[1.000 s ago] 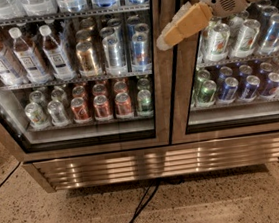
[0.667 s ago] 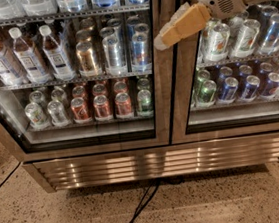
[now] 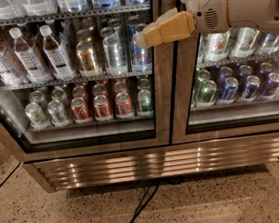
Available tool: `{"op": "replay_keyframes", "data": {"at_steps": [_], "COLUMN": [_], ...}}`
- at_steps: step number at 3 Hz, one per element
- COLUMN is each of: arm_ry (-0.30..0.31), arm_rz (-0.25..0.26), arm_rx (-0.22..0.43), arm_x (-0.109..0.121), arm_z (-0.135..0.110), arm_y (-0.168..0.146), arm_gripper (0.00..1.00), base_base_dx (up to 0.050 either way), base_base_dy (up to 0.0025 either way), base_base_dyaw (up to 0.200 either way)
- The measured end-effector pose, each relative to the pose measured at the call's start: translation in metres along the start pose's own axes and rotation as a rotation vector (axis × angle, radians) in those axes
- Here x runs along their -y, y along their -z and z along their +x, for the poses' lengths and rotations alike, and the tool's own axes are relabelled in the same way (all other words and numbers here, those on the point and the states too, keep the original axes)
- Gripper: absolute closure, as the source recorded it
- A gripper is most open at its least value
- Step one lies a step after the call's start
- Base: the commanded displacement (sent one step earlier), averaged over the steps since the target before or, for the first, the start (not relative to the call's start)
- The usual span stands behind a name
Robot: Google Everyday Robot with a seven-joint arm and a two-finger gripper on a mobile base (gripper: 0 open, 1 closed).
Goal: Open left fridge door
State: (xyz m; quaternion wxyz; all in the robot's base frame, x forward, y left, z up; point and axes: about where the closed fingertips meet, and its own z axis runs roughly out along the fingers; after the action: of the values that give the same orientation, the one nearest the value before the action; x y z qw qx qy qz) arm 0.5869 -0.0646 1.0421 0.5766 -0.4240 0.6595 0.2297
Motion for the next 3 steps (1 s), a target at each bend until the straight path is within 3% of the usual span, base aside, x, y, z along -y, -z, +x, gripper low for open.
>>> {"op": "replay_keyframes", "data": {"at_steps": [1,2,3], "arm_ry": [0.002,0.015,0.016], "arm_rz": [-0.057,-0.066,-0.036], "arm_rx": [-0.039,-0.037,-0.028], "arm_x": [0.000,0.003,0.014], "arm_z": [0.000,-0.002,0.001], "arm_y": [-0.007,-0.011,-0.021], "arm_gripper": [0.00,0.00,0.00], "base_base_dx": [0.000,0.000,0.000], "base_base_dy": [0.00000,0.00000,0.00000], "base_base_dyaw": [0.000,0.000,0.000]}}
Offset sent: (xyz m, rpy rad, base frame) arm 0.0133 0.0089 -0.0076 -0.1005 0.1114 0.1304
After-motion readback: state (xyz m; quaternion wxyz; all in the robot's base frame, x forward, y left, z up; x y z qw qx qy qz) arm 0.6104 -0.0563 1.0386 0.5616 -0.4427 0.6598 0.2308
